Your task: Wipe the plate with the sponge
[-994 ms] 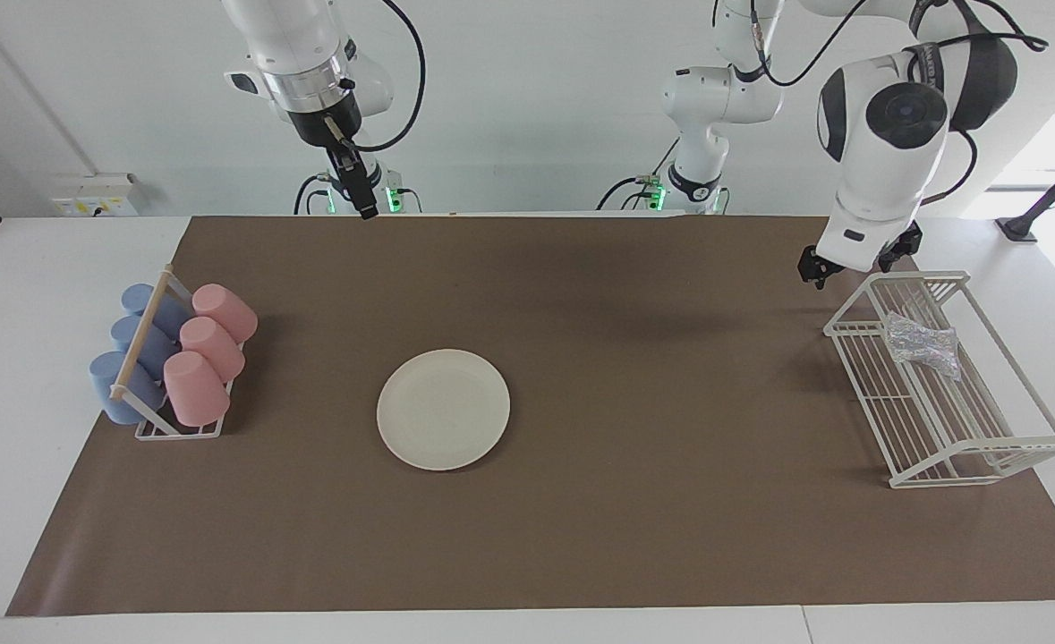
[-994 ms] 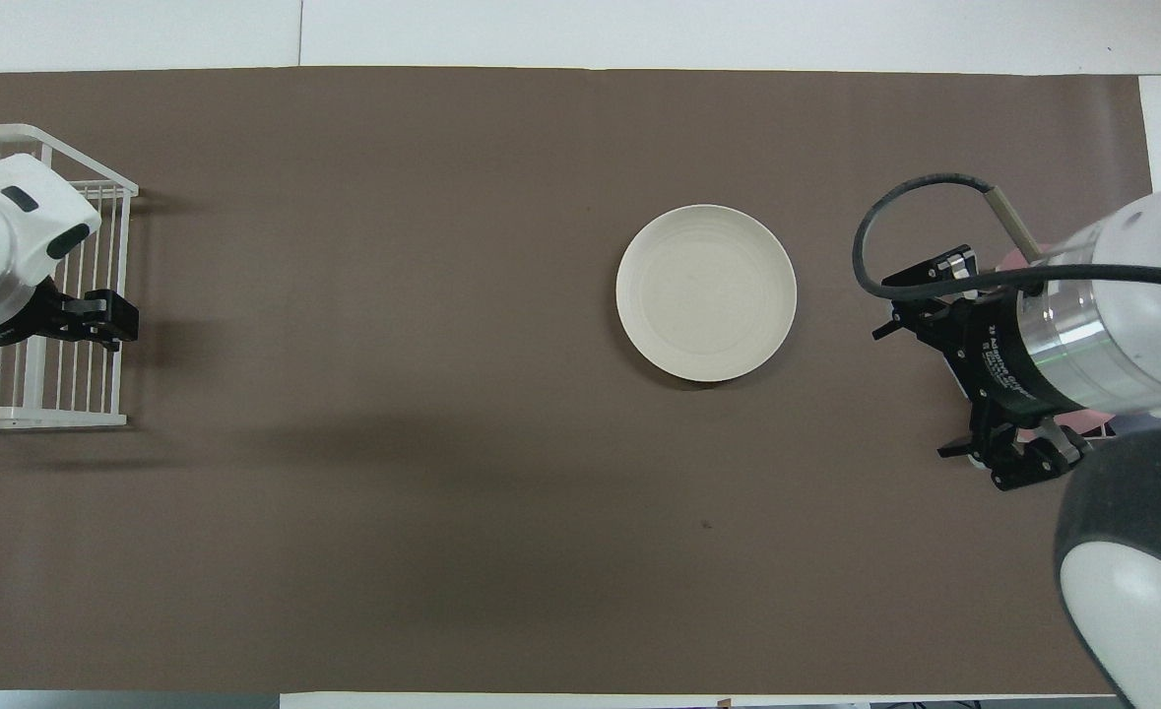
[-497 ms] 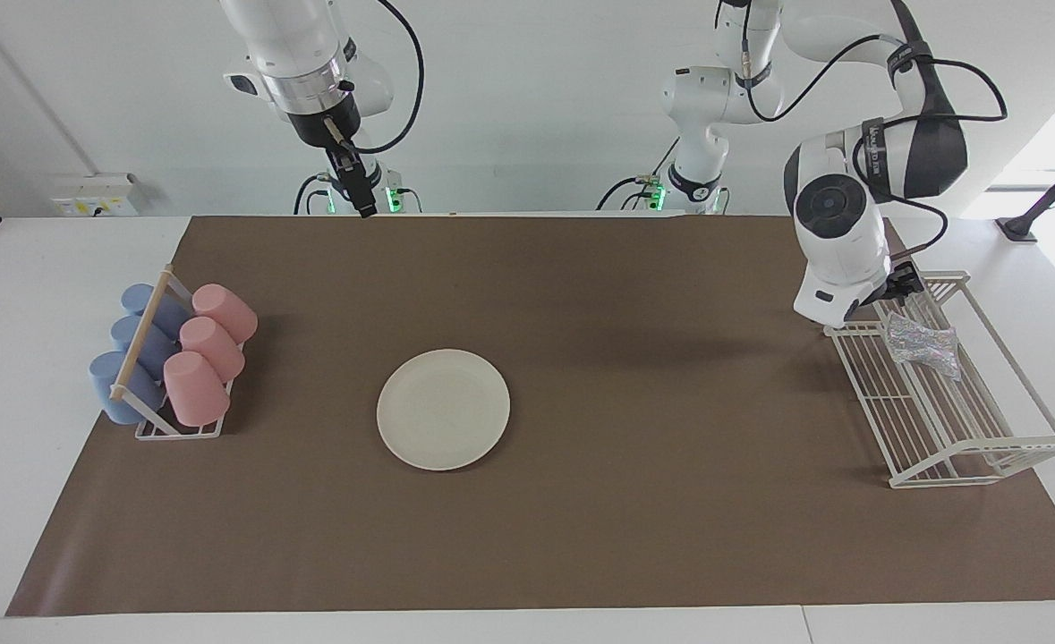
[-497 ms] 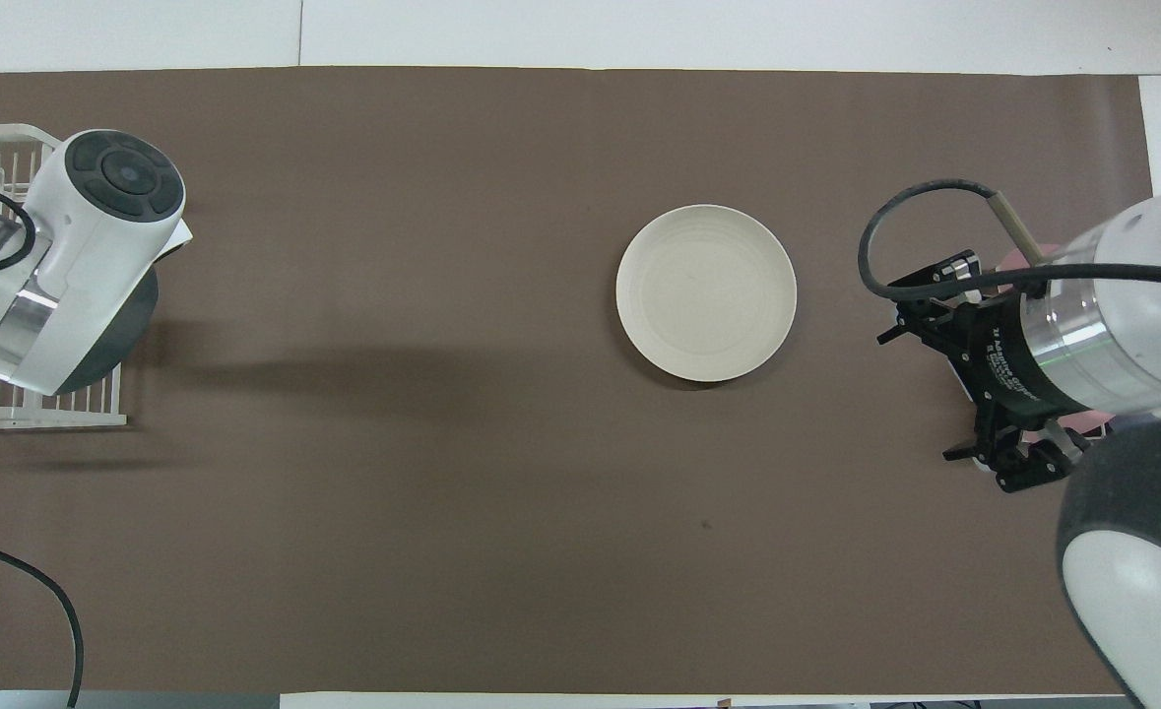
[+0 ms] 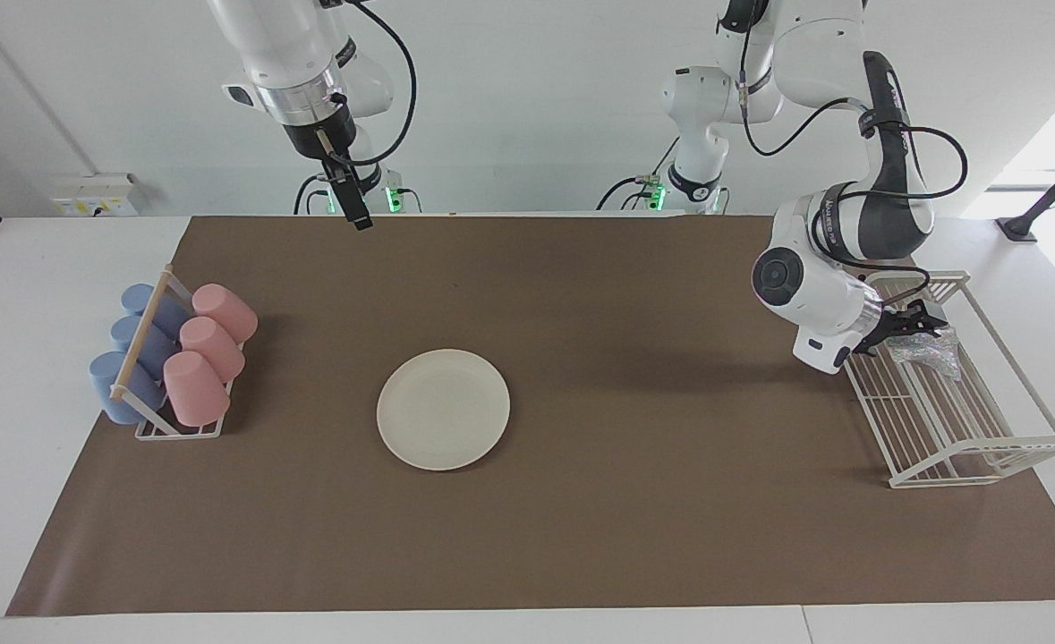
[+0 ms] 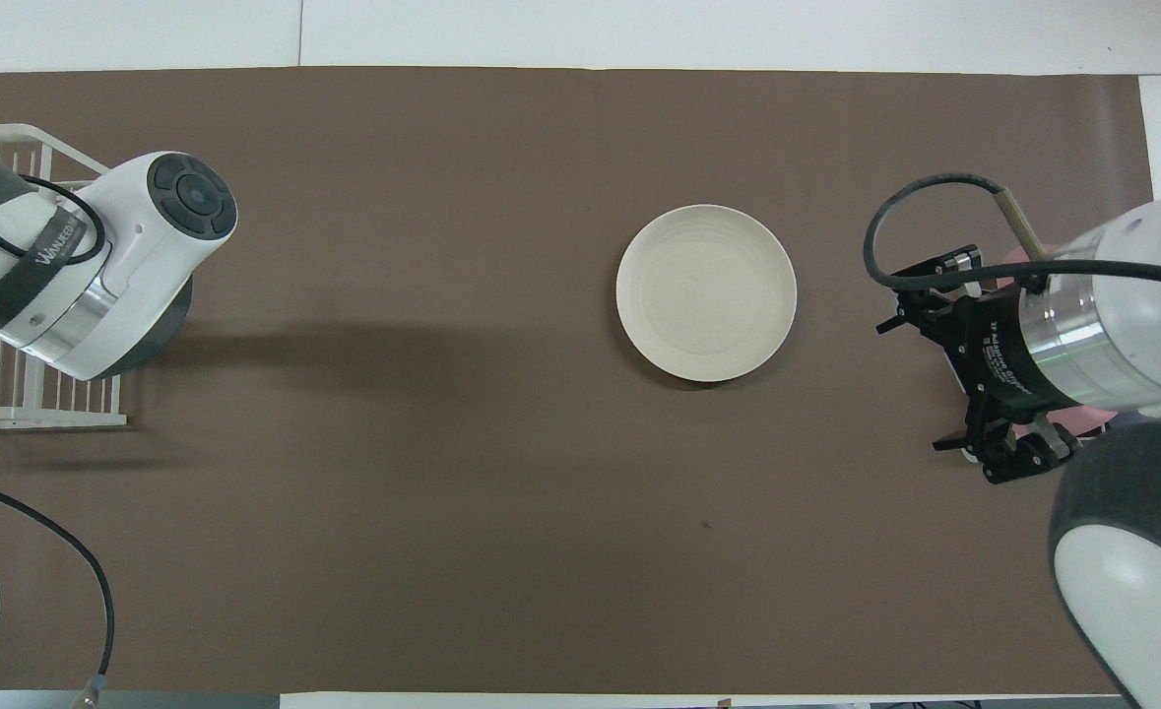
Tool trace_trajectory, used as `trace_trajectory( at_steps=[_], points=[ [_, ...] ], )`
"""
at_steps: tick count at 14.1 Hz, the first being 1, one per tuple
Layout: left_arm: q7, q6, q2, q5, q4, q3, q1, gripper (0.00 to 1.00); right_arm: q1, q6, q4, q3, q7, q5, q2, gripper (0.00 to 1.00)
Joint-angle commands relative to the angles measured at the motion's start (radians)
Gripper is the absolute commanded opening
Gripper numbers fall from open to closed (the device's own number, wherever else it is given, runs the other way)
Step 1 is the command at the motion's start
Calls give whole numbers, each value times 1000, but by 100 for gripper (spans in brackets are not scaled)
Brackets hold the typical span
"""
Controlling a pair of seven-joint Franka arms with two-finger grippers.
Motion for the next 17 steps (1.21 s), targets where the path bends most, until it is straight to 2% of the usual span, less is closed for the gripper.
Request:
trace_trajectory(
  at_steps=[1,5,6,7,9,11,17],
  points=[
    [-14,30,6,21,18,7,3,95,-4,45,-42,5,59,28,-30,100],
    [-63,34,4,53,3,6,3,88,51,10,-24,16,205,26,-13,100],
    [-74,46,4,53,1,6,4,84,64,4,-15,16,225,26,-7,100],
    [-76,54,4,53,1,6,7,76,87,4,-1,16,262,28,4,100],
    [-95,56,4,52,1,6,9,43,111,10,18,16,343,26,18,100],
    [-120,57,4,52,1,6,19,1,128,21,13,16,371,17,19,100],
    [-106,50,-1,33,27,6,23,0,182,28,21,16,459,26,36,100]
  ],
)
